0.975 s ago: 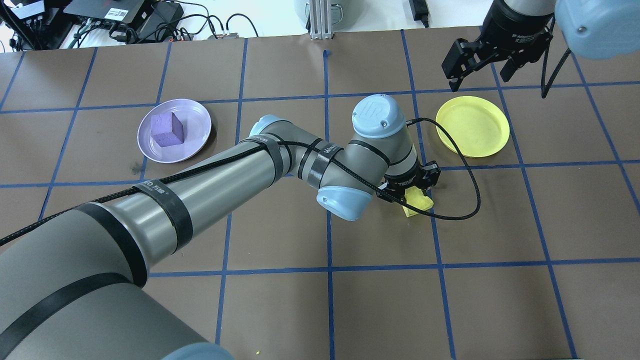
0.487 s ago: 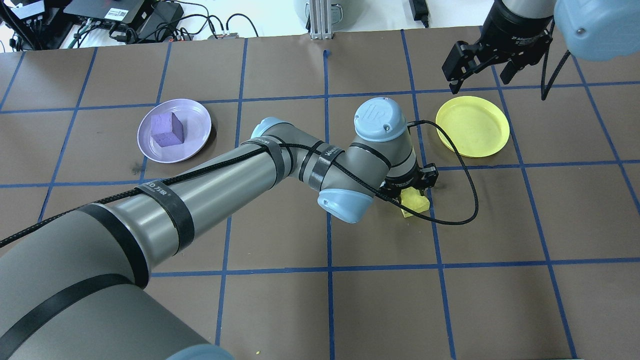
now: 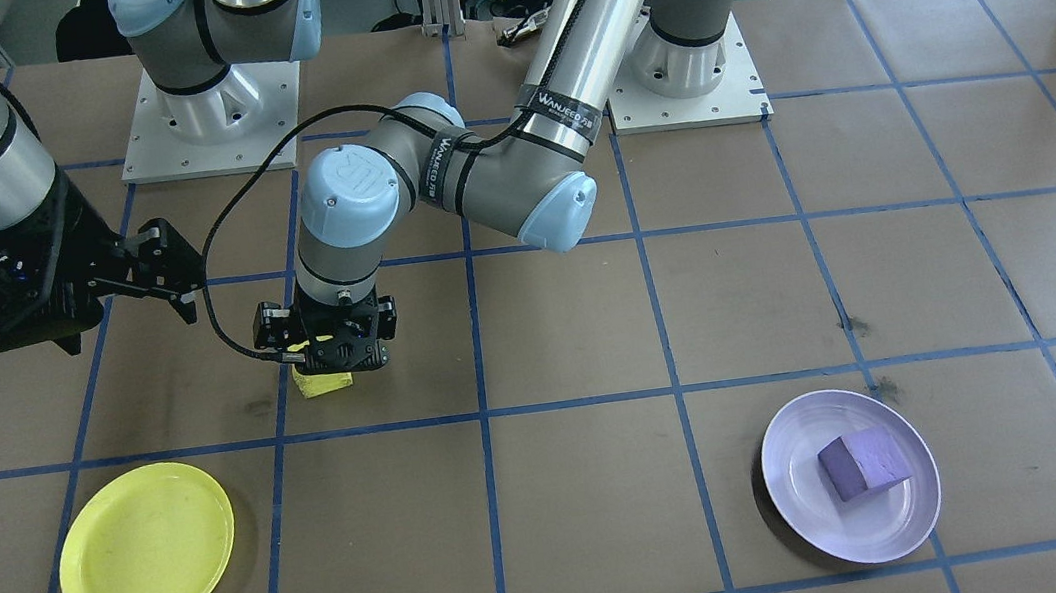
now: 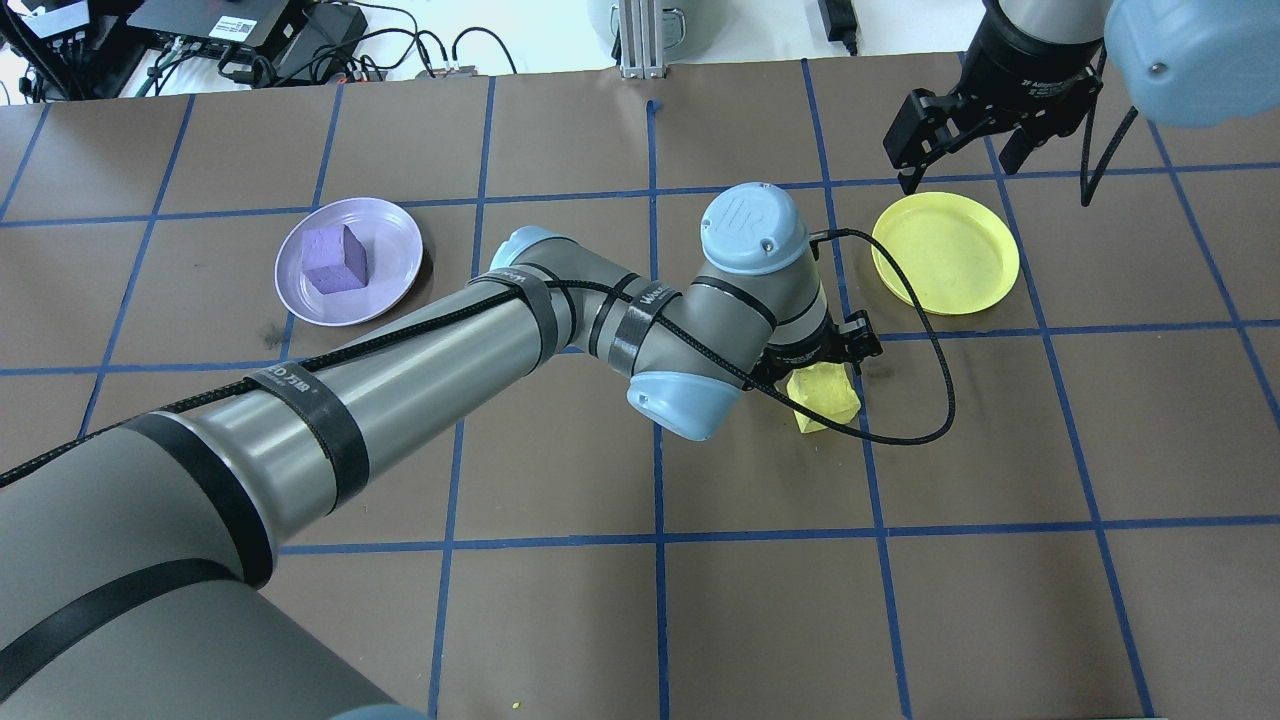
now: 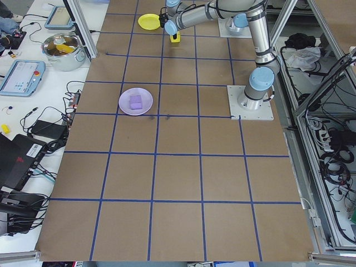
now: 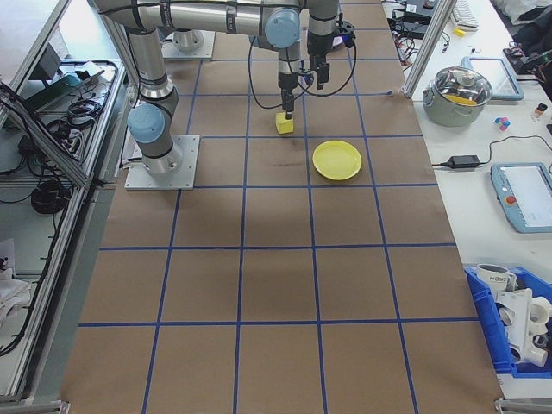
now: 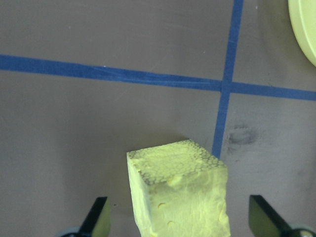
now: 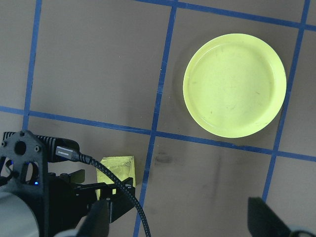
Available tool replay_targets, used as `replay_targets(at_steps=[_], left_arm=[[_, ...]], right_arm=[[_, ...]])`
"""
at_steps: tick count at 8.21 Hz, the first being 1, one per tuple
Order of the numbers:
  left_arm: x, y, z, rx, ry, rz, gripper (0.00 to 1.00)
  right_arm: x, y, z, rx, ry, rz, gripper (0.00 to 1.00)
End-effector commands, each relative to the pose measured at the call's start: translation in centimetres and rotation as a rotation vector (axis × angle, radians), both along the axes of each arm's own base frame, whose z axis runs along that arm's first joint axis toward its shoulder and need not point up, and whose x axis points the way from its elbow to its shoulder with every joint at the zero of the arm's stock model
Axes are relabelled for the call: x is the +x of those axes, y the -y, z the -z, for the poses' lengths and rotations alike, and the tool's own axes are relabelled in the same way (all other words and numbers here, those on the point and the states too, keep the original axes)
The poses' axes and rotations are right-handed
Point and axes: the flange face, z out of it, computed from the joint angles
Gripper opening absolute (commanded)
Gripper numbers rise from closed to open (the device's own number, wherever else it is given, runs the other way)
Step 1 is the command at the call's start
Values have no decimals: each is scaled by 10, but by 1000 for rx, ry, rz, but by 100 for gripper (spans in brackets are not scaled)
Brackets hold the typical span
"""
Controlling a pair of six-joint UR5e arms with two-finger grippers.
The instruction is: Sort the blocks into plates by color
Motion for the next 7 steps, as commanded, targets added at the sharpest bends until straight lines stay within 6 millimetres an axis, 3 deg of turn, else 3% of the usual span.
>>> replay_targets(at_steps=[1,2,4,5,6,7], left_arm=[[4,0,-26,-58,-19,66,100],[8,-1,-36,-87,-15,118,100],[47,-11,-17,-122,104,195,100],[76,-13,-16,-120,129,178,100],[113,-9,-27,-162,171,227,100],[157,8,-55,-207,184,276,100]], right_arm=[[0,0,1,-2,-3,-44,100],[0,1,-1,-10,-6,-90,100],[-1,1,1,-7,-15,-136,100],[-1,1,3,-3,-14,-171,100],[0,-2,12,16,-4,-177,100],[2,-8,23,36,8,-172,100]])
